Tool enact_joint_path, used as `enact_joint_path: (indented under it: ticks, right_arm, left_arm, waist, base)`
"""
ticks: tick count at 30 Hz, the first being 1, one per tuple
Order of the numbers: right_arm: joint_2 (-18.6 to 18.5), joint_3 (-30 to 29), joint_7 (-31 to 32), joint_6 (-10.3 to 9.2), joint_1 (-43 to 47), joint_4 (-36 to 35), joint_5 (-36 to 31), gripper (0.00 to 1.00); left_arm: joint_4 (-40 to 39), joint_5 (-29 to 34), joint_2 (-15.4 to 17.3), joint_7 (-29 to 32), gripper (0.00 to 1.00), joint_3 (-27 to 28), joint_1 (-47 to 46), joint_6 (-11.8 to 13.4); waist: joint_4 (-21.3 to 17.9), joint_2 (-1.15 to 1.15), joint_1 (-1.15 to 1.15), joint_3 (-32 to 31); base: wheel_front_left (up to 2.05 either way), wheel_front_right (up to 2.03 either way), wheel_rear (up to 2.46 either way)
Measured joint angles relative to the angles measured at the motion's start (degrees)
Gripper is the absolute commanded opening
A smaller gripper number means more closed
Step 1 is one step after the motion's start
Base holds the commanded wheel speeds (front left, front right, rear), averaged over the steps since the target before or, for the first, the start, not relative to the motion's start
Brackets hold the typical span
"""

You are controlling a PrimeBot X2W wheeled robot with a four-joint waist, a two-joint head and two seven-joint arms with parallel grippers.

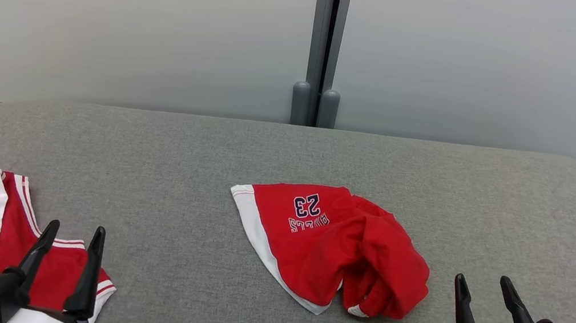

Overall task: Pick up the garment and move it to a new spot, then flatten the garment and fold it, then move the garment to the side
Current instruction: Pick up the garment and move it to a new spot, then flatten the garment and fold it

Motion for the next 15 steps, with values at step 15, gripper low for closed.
enact_joint_path:
  ticks: [15]
  right_arm:
    - [0.0, 0.7, 0.3, -0.01, 0.2, 0.2, 0.2, 1.00]
  left_arm:
    - [-1.9, 0.1, 0.7, 0.8, 1.00, -0.4, -0.2, 0.8]
  waist:
    - [0.7, 0.00, 0.00, 0.4]
  base:
    - [0.00, 0.00, 0.00]
